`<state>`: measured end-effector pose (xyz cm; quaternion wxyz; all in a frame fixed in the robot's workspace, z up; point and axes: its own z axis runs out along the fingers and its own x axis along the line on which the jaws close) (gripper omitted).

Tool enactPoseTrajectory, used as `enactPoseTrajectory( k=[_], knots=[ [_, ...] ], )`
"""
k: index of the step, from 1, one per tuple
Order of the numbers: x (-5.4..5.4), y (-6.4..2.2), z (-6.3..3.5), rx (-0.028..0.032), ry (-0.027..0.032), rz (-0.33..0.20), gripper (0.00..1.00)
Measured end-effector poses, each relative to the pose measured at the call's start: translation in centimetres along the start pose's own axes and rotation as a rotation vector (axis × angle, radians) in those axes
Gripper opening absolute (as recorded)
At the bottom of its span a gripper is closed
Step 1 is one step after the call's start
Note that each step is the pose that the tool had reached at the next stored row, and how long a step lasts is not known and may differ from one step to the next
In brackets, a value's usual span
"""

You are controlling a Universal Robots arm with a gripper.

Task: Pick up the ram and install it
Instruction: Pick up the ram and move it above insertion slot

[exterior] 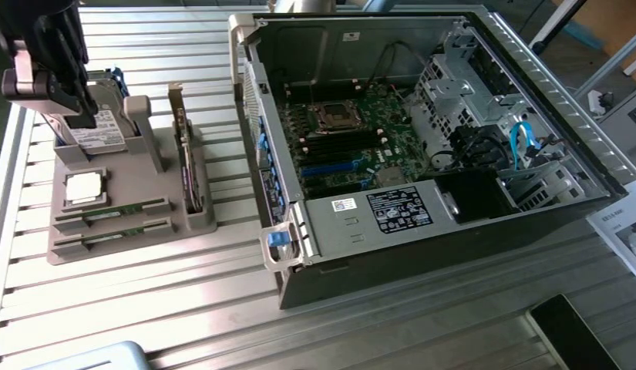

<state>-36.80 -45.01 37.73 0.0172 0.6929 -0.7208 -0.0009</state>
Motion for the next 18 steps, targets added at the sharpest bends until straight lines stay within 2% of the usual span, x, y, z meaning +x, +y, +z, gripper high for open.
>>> enactPoseTrajectory(
  k=[5,10,12,14,16,18],
  knots=[
    [0.0,-0.01,0.69,0.0014,0.0045,-0.005,0.24],
    [0.0,-0.03,1.55,0.002,0.0141,-0.008,0.24],
    [0.0,-0.04,1.81,0.002,0.0163,-0.008,0.24],
    [0.0,-0.05,2.23,0.0023,0.0215,-0.009,0.24],
    [0.0,-0.06,2.68,0.0026,0.0291,-0.009,0.24],
    [-0.1,-0.07,2.94,0.0027,0.0332,-0.009,0.24]
  ],
)
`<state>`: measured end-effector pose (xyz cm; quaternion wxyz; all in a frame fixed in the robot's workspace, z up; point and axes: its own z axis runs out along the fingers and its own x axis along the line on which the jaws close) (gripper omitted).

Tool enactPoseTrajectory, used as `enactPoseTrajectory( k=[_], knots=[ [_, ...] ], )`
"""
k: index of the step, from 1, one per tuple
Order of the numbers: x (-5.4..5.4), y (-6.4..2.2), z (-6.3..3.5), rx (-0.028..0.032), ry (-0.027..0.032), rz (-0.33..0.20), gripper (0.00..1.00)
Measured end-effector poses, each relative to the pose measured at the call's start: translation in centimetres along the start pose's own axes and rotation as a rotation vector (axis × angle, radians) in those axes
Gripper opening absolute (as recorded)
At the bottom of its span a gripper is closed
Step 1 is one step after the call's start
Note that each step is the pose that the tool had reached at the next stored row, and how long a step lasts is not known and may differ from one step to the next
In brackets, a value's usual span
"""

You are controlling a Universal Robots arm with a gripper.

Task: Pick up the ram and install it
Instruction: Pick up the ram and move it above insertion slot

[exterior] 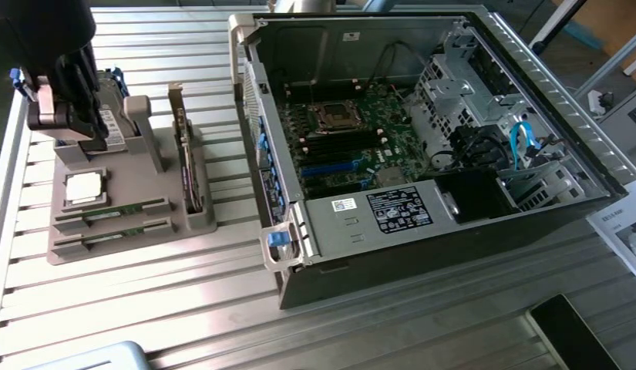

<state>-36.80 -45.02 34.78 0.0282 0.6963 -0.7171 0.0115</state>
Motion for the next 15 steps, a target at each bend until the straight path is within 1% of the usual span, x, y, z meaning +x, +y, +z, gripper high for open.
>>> enactPoseTrajectory(
  k=[2,7,9,10,12,13,15],
  knots=[
    [0.0,-0.01,0.46,0.0002,0.0053,0.0,0.24],
    [-0.1,-0.03,1.16,0.0005,0.0121,-0.001,0.24],
    [-0.1,-0.03,1.45,0.0005,0.0159,-0.002,0.24],
    [-0.1,-0.04,1.62,0.0006,0.0181,-0.002,0.24],
    [-0.1,-0.05,2.12,0.0008,0.0243,-0.002,0.24],
    [-0.1,-0.06,2.29,0.0009,0.0261,-0.003,0.24],
    [-0.1,-0.05,2.32,0.0008,0.0264,-0.003,0.24]
  ],
)
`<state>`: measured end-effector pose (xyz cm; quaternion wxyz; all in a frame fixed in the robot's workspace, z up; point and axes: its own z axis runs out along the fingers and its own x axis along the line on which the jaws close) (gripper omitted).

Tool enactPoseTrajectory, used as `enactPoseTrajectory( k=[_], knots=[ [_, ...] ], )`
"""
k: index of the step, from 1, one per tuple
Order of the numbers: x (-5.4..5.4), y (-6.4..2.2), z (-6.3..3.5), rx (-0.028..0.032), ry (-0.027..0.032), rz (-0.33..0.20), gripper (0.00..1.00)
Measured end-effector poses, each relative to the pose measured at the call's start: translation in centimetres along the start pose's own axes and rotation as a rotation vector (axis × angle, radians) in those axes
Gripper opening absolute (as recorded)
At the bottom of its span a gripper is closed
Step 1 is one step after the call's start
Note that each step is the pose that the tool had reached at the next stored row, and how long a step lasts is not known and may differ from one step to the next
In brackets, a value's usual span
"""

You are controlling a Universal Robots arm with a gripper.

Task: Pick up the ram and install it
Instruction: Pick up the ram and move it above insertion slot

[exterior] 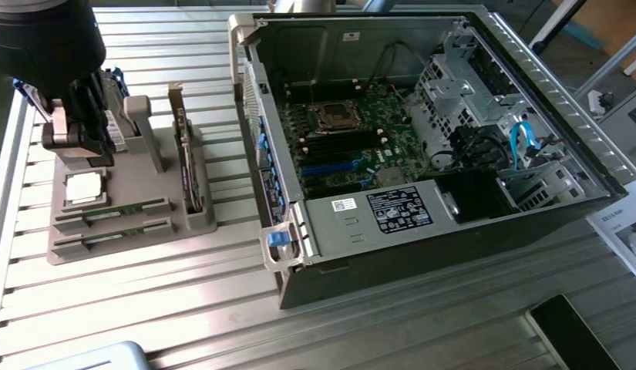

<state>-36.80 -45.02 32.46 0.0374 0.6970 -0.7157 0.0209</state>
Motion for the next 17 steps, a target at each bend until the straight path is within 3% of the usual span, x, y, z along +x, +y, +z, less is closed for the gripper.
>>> enactPoseTrajectory(
  k=[5,11,14,17],
  knots=[
    [0.0,0.0,0.02,0.0052,-0.0027,0.0,0.24],
    [0.14,0.07,0.03,0.0192,-0.0213,0.001,0.24],
    [0.16,0.07,0.03,0.0193,-0.0226,0.001,0.24],
    [0.29,0.08,0.04,0.0196,-0.0318,0.001,0.24]
  ],
)
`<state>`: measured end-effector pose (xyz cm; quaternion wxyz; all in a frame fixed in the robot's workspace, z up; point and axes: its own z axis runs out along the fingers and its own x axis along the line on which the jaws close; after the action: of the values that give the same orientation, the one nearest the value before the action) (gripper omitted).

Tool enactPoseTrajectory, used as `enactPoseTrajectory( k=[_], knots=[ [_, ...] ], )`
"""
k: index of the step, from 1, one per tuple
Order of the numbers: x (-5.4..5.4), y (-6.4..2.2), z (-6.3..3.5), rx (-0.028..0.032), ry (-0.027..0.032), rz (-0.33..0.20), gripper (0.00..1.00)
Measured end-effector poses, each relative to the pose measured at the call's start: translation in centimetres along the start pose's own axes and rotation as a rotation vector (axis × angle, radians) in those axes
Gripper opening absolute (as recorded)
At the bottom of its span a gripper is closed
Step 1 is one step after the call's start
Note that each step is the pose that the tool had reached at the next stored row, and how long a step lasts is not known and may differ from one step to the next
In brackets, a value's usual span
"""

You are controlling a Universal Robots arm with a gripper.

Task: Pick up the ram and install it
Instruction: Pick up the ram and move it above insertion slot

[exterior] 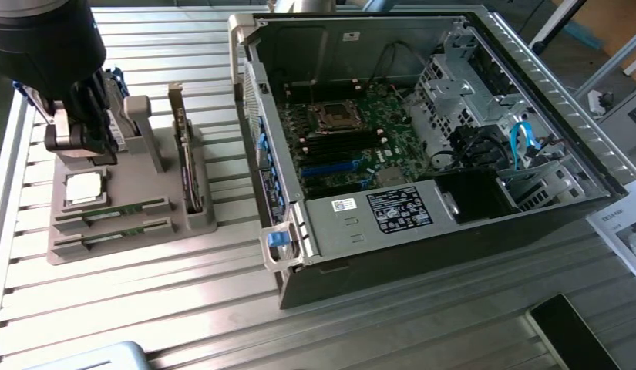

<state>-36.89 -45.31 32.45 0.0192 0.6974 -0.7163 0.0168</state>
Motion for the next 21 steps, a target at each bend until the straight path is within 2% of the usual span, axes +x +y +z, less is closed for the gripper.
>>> enactPoseTrajectory(
  k=[2,7,10,13,15,21],
  knots=[
    [0.2,-0.01,0.01,0.0,-0.0025,0.0,0.24],
    [0.5,-0.01,0.03,0.0,-0.0032,0.0,0.24],
    [0.8,-0.02,0.04,-0.0001,-0.0084,0.0,0.24],
    [1.1,-0.03,0.06,-0.0002,-0.0099,0.0,0.24],
    [1.7,-0.04,0.09,-0.0003,-0.0161,0.0,0.24],
    [1.9,-0.05,0.11,-0.0004,-0.0167,0.0,0.24]
  ],
)
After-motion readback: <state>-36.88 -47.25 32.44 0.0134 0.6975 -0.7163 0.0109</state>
